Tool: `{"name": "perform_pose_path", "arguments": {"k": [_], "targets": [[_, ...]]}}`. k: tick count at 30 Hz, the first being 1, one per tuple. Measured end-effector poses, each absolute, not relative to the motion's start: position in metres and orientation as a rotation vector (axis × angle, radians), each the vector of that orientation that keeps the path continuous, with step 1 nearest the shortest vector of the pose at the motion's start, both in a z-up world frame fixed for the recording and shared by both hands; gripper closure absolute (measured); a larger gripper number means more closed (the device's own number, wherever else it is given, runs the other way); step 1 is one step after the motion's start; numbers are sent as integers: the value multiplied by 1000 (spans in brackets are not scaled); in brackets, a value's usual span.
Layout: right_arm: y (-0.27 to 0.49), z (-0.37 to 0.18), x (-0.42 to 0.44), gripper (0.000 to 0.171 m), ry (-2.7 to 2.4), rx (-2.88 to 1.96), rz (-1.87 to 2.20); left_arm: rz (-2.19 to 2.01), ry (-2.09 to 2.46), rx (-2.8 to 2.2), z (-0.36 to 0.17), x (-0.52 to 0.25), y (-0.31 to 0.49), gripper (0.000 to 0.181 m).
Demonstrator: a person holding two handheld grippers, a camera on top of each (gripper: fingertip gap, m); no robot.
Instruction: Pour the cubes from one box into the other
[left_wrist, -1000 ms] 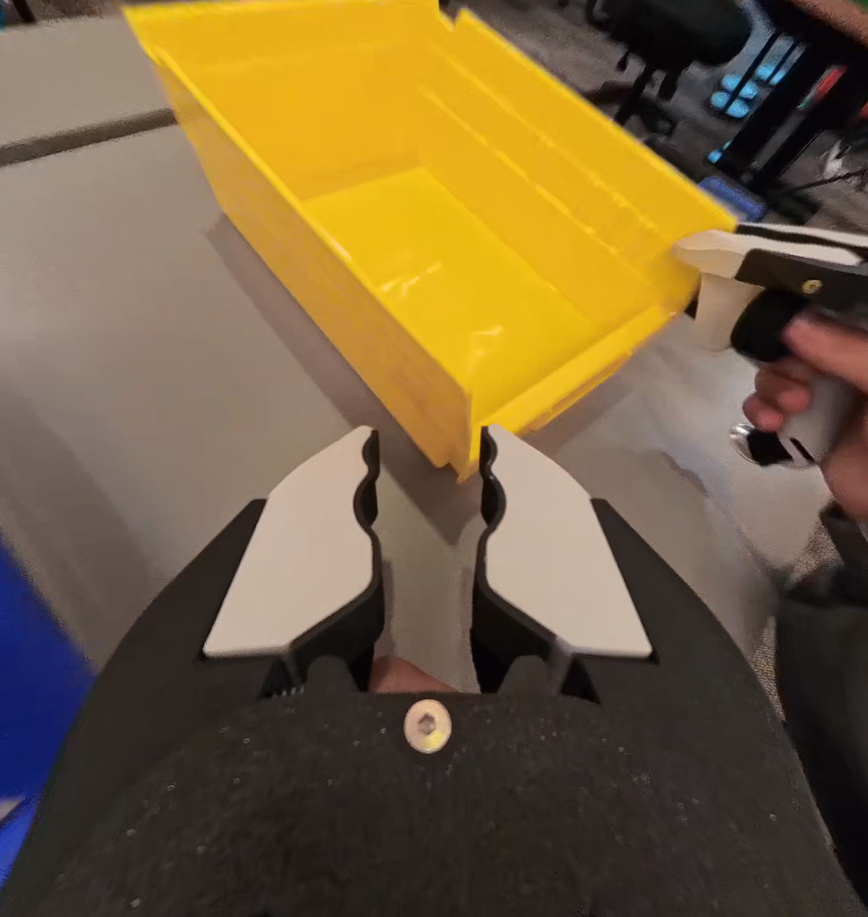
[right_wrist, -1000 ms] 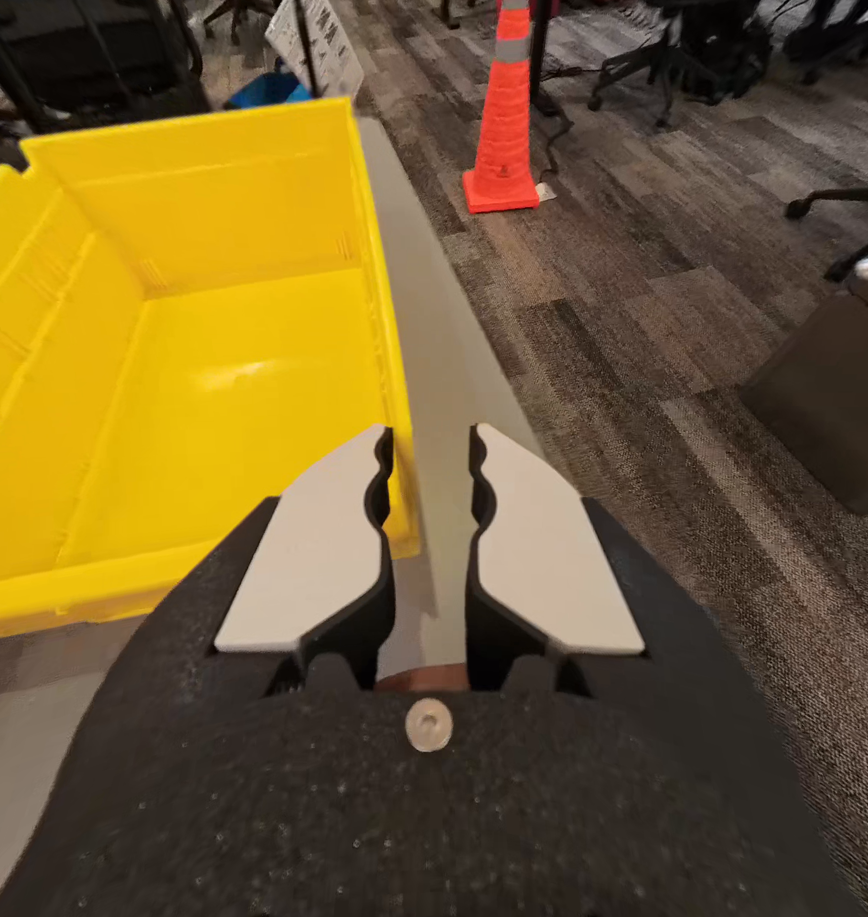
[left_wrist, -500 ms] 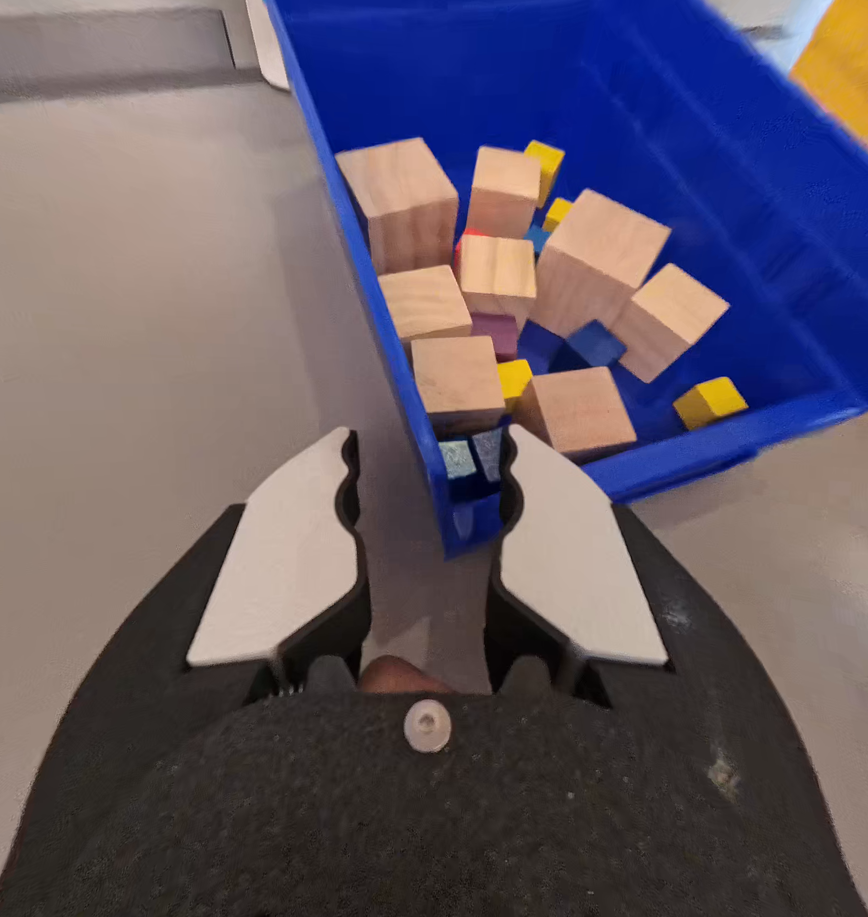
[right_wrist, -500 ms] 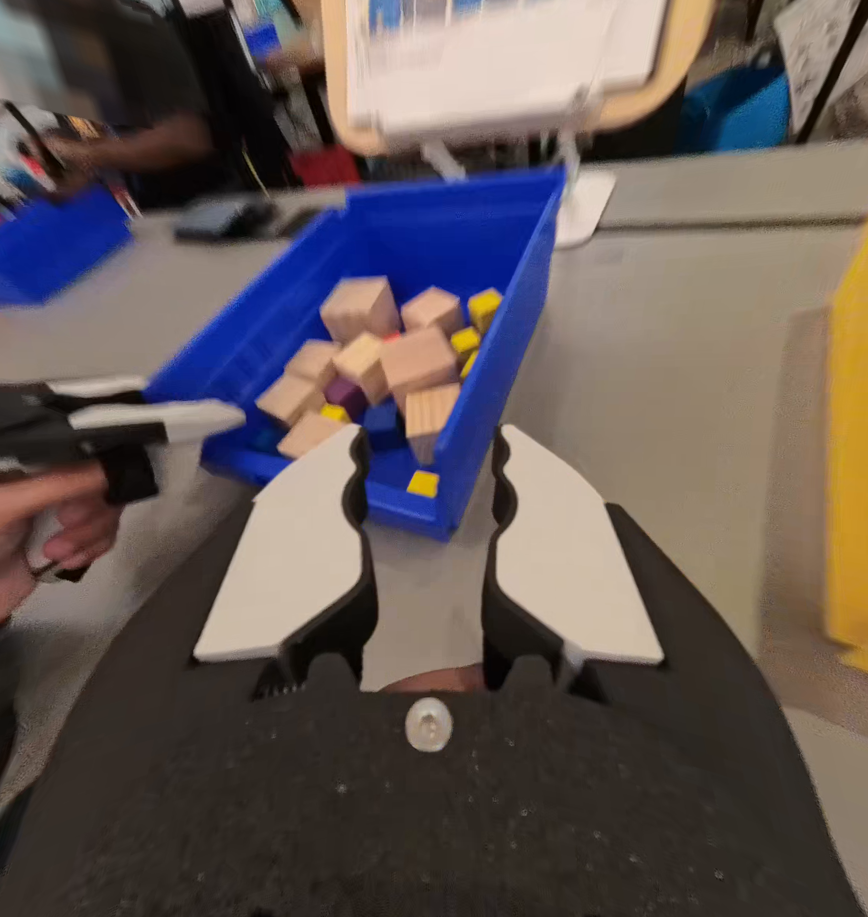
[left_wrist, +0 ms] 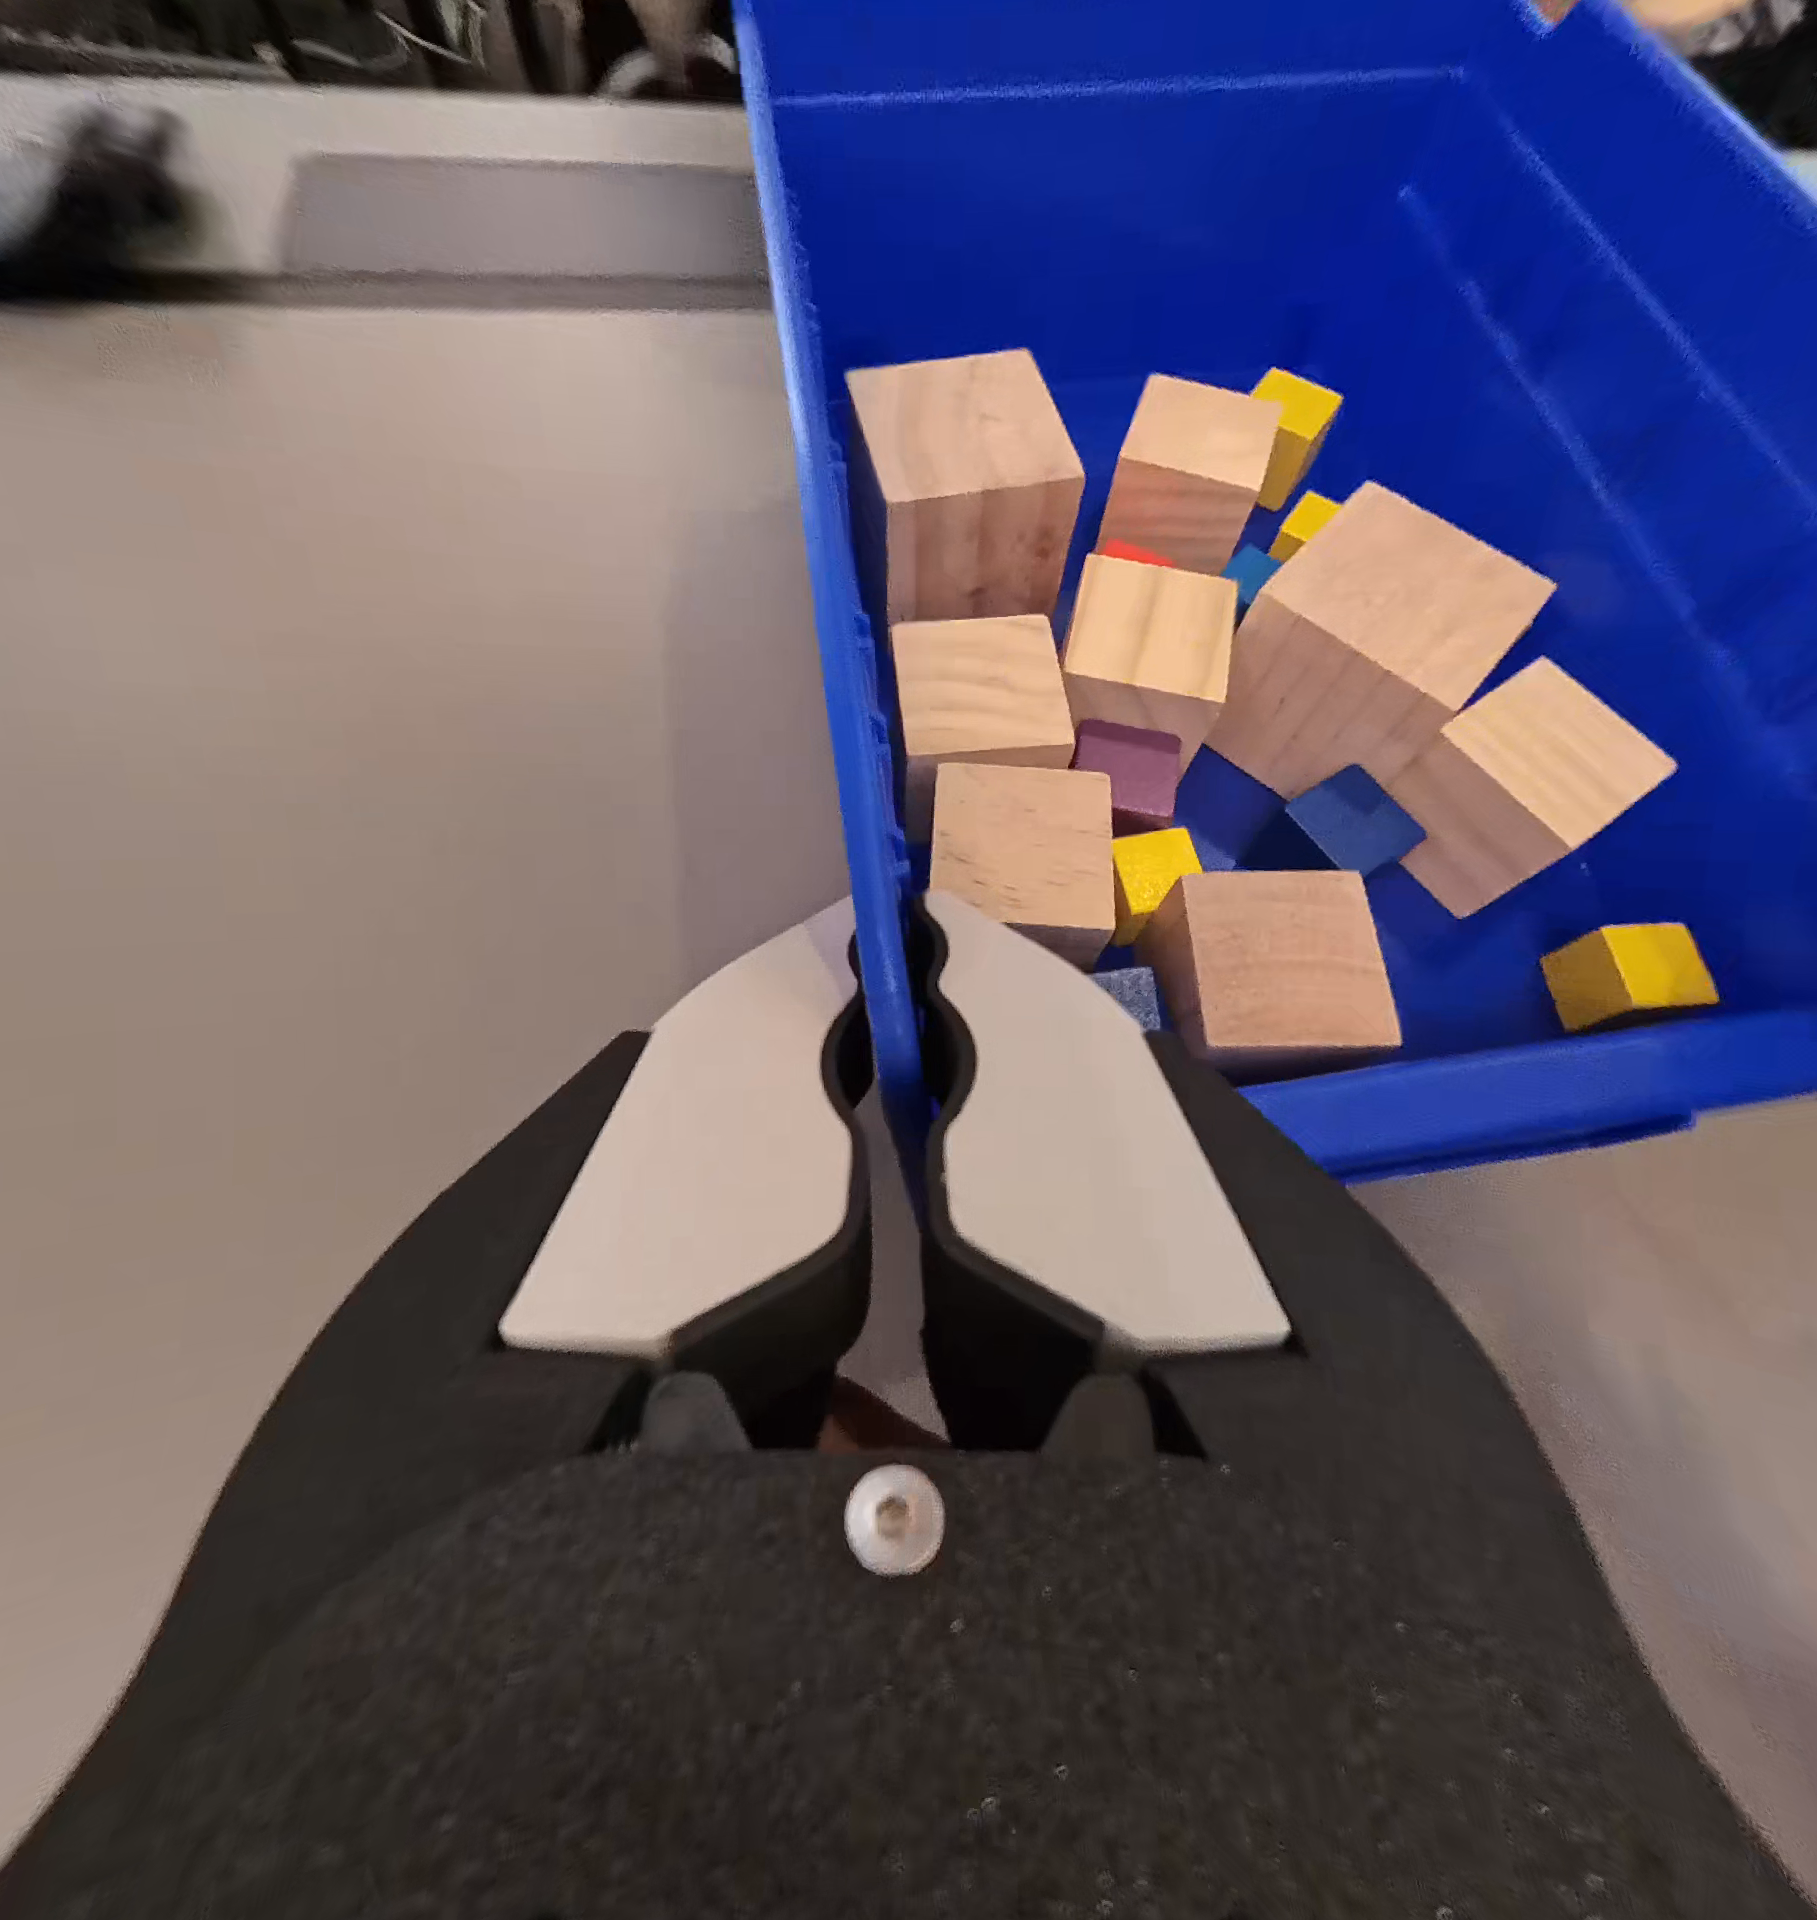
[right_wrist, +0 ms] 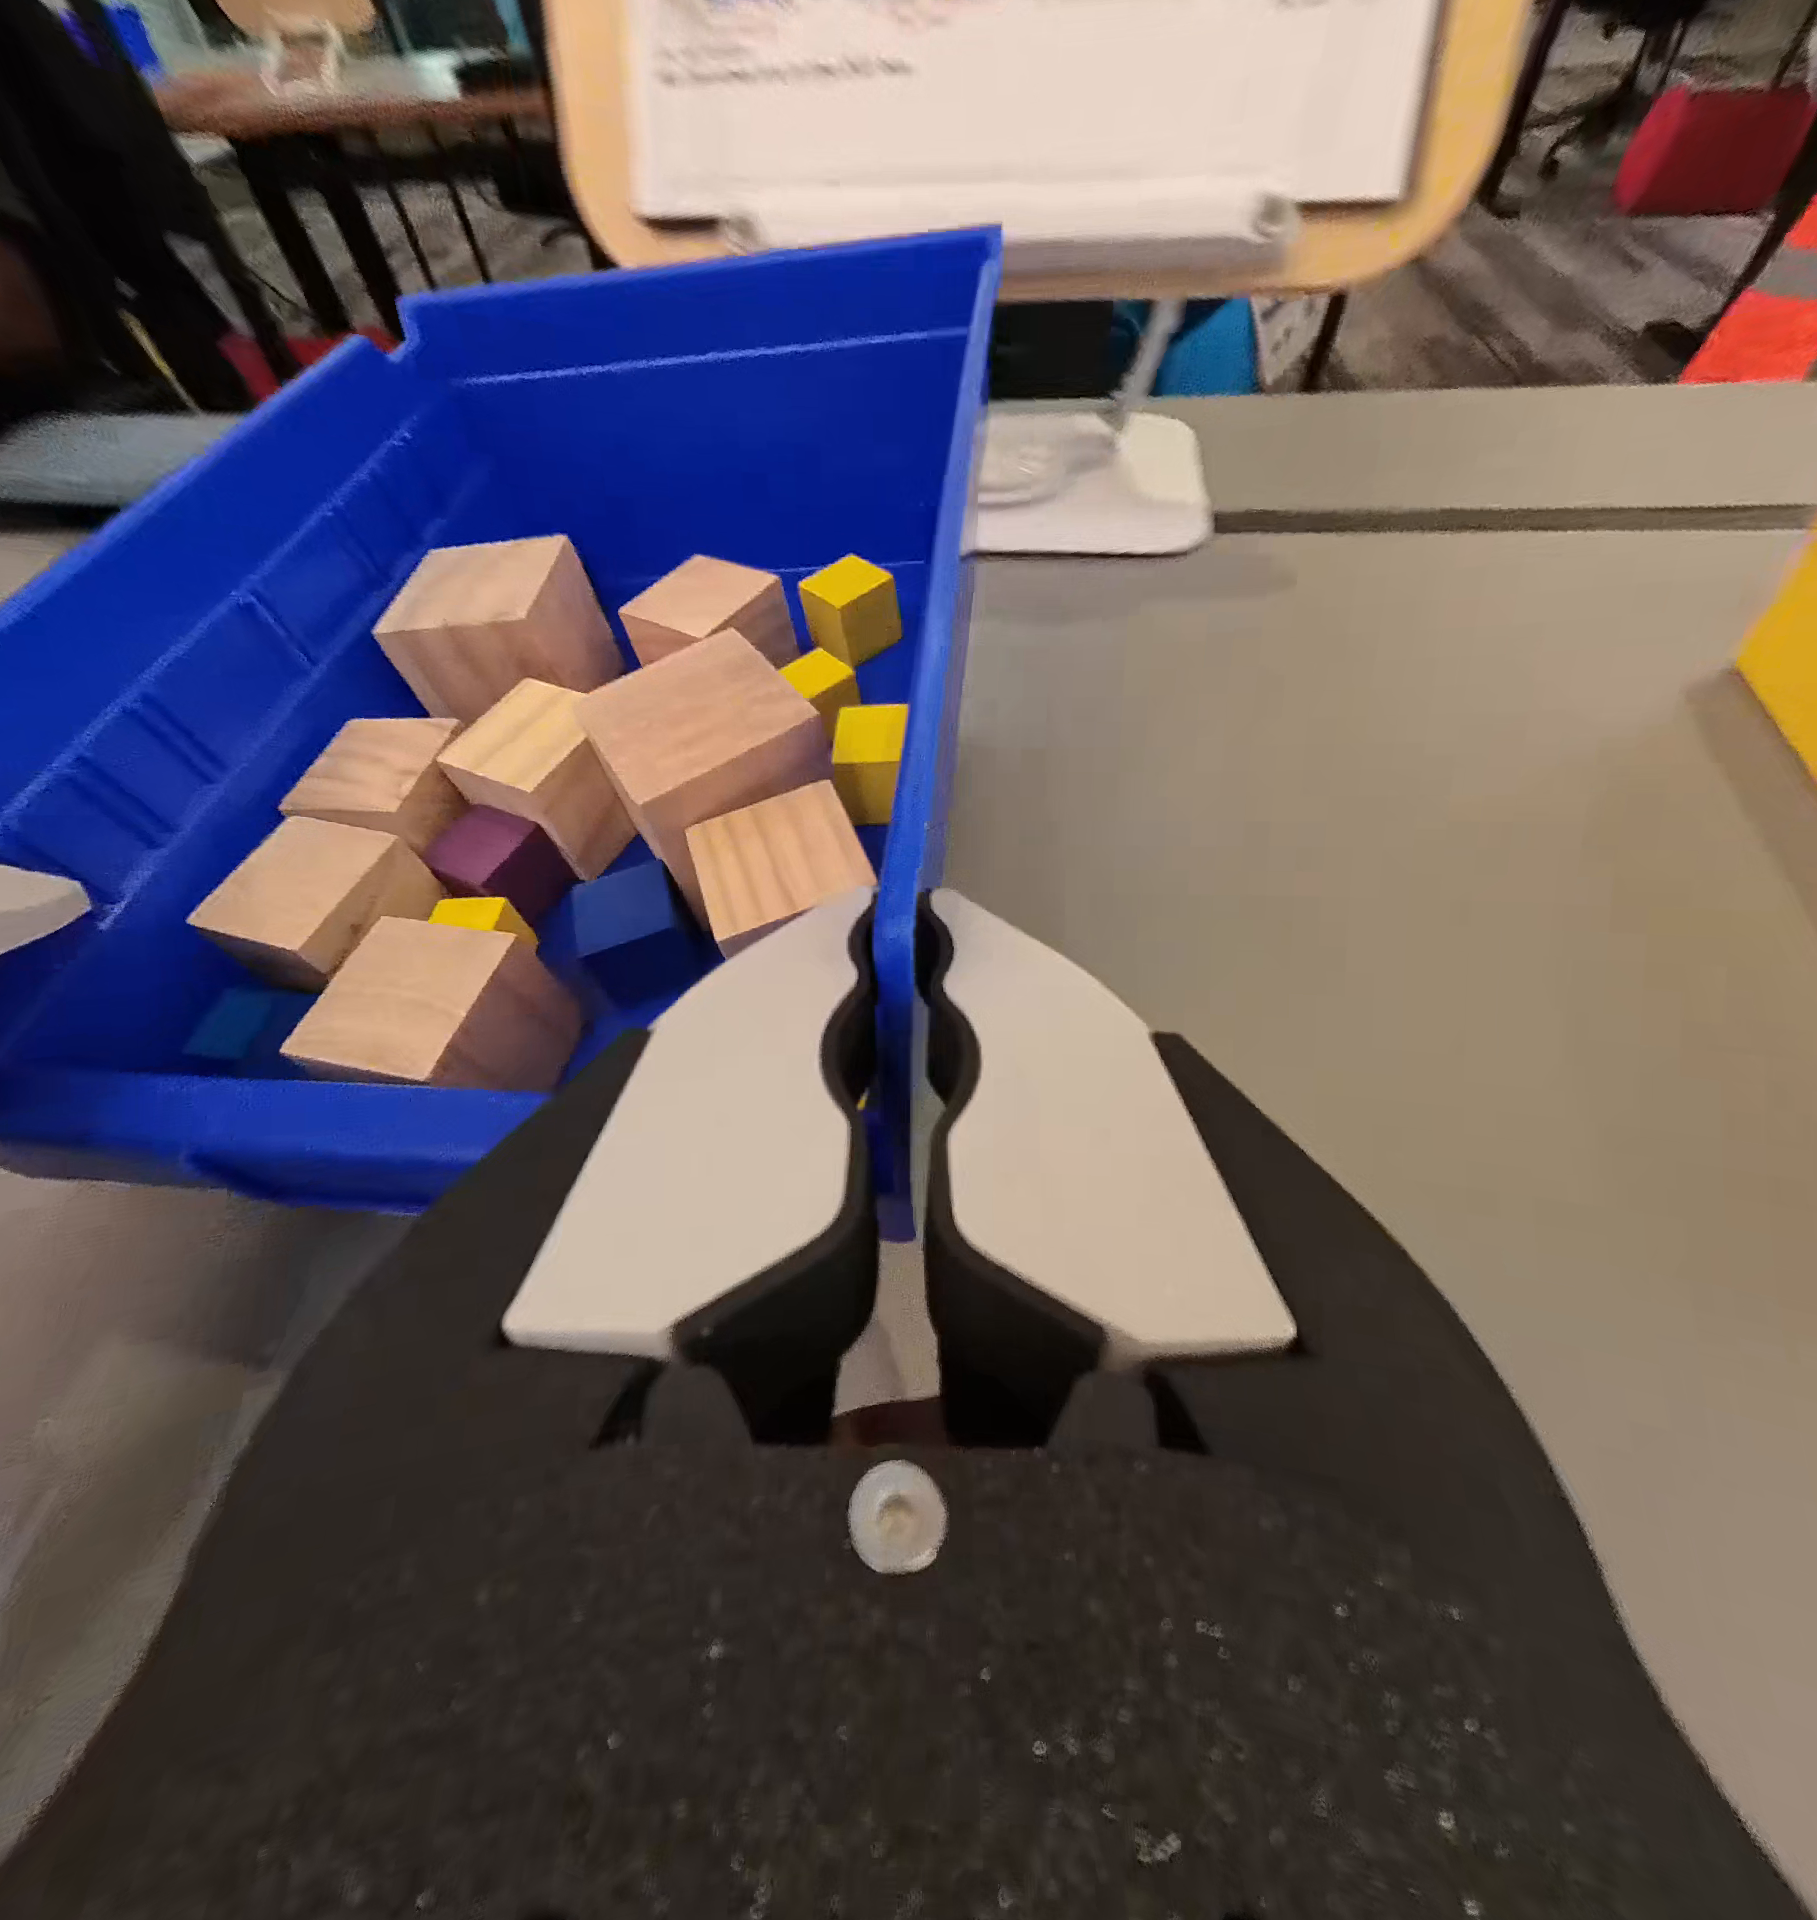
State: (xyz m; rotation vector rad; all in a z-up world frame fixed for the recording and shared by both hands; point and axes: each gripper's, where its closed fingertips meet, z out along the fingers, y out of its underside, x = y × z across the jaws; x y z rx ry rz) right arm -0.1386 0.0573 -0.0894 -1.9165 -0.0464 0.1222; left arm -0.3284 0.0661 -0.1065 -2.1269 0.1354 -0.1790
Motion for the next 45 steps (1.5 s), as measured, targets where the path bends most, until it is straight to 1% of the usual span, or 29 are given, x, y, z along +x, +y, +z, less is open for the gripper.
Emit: {"name": "perform_pose_path", "arguments": {"k": [3, 5, 9, 12, 17, 18, 19, 21, 22, 23, 24, 26, 28, 31, 33, 34, 36, 39, 42, 45], "targets": [[53, -96, -203, 167, -79, -1920, 165, -65, 175, -2085, -90, -393, 62, 179], [49, -107, -245, 167, -115, -1943, 213, 8, 202, -2065, -89, -434, 56, 179], [47, -124, -310, 164, -207, -1977, 292, -48, 148, -2062, -115, -497, 50, 178], [45, -124, -329, 163, -270, -2031, 303, -185, 66, -2064, -124, -516, 49, 177], [42, -125, -334, 158, -395, -2042, 369, -110, 18, -2113, -125, -520, 51, 177], [37, -126, -334, 155, -480, -2071, 413, -120, 24, -2123, -124, -516, 49, 169], [30, -125, -330, 146, -561, -2096, 470, -132, 35, -2128, -119, -513, 46, 160], [16, -112, -306, 137, -654, -2091, 581, -117, 30, -2034, -91, -511, 39, 148], [8, -104, -286, 137, -669, -2083, 624, -133, 37, -1924, -67, -506, 34, 145], [1, -96, -262, 136, -681, -2075, 655, -168, 38, -1815, -42, -500, 26, 151], [-6, -89, -234, 135, -678, -2064, 667, -204, 25, -1741, -23, -494, 16, 151], [-14, -80, -161, 134, -638, -2038, 607, -279, -6, -1712, -9, -480, -2, 151], [-18, -78, -69, 134, -549, -2004, 403, -368, -17, -1754, -17, -454, -19, 149], [-38, -90, 64, 134, -360, -1992, 119, -461, -17, -1803, -55, -406, -47, 147], [-56, -108, 123, 136, -295, -2013, 48, -374, 21, -1831, -86, -384, -57, 151], [-61, -113, 143, 136, -273, -2050, 15, -348, 74, -1853, -92, -372, -58, 152], [-62, -101, 172, 136, -191, -2020, -20, -337, 161, -1858, -89, -350, -55, 152], [-56, -84, 190, 137, -61, -1882, 41, -352, 180, -1866, -92, -331, -55, 152], [-51, -98, 198, 138, 34, -1892, 138, -324, 180, -1902, -102, -328, -59, 152], [-47, -116, 214, 138, 101, -1944, 115, -258, 159, -1890, -101, -339, -54, 152]]}}
